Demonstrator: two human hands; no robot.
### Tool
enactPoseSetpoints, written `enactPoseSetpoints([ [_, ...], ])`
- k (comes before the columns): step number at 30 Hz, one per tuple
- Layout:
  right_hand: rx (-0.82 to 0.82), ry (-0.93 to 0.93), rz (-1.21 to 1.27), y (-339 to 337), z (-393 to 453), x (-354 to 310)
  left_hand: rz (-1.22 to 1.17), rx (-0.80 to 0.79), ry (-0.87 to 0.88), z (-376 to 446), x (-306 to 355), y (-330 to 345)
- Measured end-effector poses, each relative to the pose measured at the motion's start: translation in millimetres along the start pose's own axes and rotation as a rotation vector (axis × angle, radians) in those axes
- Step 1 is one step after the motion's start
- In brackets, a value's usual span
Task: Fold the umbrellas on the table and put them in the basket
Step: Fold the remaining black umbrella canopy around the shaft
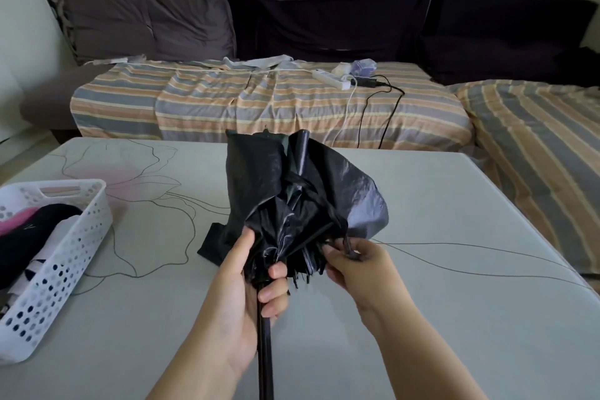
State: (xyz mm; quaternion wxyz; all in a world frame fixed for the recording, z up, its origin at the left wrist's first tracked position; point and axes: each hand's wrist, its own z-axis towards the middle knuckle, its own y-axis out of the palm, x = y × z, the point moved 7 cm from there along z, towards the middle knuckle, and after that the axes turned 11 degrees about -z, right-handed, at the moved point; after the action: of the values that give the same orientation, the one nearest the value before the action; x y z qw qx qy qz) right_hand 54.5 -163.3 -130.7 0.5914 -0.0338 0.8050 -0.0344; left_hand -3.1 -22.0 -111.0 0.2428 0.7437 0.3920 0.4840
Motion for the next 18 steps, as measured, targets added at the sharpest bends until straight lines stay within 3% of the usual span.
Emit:
enactPoseSetpoints([
  [2, -0.134, 0.021, 0.140, 13.2, -6.4, -2.9, 0.076, 0.025, -0.009, 1.0, -1.1, -0.6],
  [5, -0.240, -0.041, 0.114, 27.1, -17.0, -14.0, 0.221, 0.073, -0.035, 1.6, -6.9, -5.3],
  [9, -0.232, -0.073, 0.087, 29.7, -25.1, -19.5, 0.172, 0.063, -0.011, 1.2, -6.6, -7.3],
  [18, -0.169, -0.223, -0.231, 32.9, -34.6, -30.4, 0.071, -0.003, -0.053, -0.6, -5.1, -7.3],
])
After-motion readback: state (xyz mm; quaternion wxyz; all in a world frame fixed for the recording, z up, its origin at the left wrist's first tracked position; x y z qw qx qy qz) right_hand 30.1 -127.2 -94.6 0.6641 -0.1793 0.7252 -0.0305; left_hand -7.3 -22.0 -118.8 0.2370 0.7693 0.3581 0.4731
